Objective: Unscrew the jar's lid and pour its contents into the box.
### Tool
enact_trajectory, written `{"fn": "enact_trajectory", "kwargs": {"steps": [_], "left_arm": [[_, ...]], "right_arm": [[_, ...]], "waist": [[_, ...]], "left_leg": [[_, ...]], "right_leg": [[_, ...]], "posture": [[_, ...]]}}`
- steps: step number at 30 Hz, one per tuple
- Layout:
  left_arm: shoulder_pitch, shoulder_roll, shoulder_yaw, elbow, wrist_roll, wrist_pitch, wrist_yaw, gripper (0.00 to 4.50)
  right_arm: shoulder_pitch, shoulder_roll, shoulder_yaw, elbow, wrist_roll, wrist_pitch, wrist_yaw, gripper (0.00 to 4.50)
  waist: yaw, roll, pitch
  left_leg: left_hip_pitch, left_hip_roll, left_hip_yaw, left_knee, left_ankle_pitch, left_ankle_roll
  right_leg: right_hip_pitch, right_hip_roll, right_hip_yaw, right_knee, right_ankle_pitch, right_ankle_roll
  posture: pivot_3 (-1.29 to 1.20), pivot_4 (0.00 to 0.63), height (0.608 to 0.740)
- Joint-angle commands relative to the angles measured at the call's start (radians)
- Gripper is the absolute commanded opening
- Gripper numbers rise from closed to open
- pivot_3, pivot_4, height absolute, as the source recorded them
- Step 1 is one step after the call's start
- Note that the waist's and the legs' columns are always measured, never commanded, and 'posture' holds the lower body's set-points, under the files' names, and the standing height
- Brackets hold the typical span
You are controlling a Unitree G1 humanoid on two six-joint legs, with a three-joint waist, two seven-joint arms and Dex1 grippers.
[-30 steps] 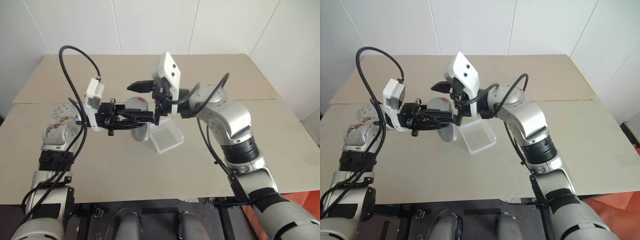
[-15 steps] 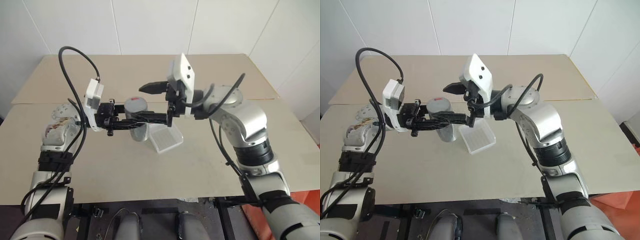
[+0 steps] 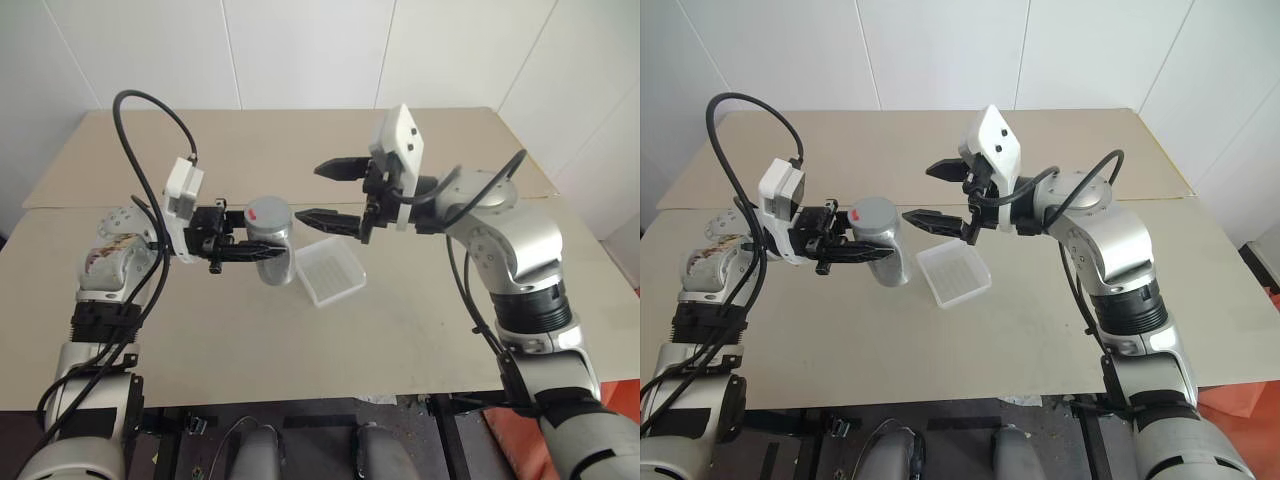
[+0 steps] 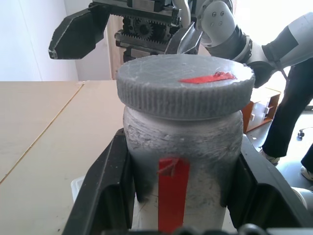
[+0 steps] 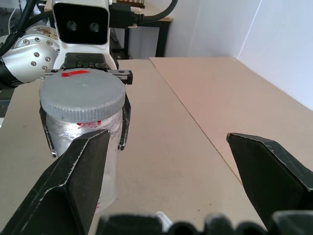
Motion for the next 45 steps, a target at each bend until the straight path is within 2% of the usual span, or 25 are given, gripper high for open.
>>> {"fn": "enact_trajectory", "kwargs": {"steps": [1,8,17,29,45], "left_arm": [[-0.007,0.006,0.012,-0.036,-0.018,-0.003,-0.006,2.01],[0.0,0.003,0.01,-0.032,-0.01,-0.013,-0.002,2.01],[-0.003,-0.015,0.003,-0.018,0.005,-0.031,0.011,2.01],[0.0,-0.026,0.0,-0.02,0.02,-0.053,0.012,2.01],[0.01,-0.02,0.004,-0.024,0.019,-0.058,0.016,2.01]], "right_arm": [[-0.002,-0.023,-0.036,-0.027,0.01,-0.01,0.015,4.47],[0.031,-0.058,-0.047,-0.106,0.057,0.007,0.072,4.47],[-0.012,0.01,-0.009,-0.181,0.1,0.103,-0.004,4.47],[-0.069,0.102,0.061,-0.153,0.067,0.165,-0.076,4.47],[-0.086,0.12,0.084,-0.109,0.039,0.158,-0.062,4.47]], "waist": [[0.001,0.0,0.0],[0.003,0.0,0.0],[0.002,0.0,0.0],[0.002,0.0,0.0],[0.001,0.0,0.0]], "left_leg": [[0.0,0.0,0.0,0.0,0.0,0.0],[0.0,0.0,0.0,0.0,0.0,0.0],[0.0,0.0,0.0,0.0,0.0,0.0],[0.0,0.0,0.0,0.0,0.0,0.0],[0.0,0.0,0.0,0.0,0.0,0.0]], "right_leg": [[0.0,0.0,0.0,0.0,0.0,0.0],[0.0,0.0,0.0,0.0,0.0,0.0],[0.0,0.0,0.0,0.0,0.0,0.0],[0.0,0.0,0.0,0.001,0.0,0.0],[0.0,0.0,0.0,0.001,0.0,0.0]], "posture": [[0.0,0.15,0.74],[0.0,0.15,0.74],[0.0,0.15,0.74],[0.0,0.15,0.74],[0.0,0.15,0.74]]}}
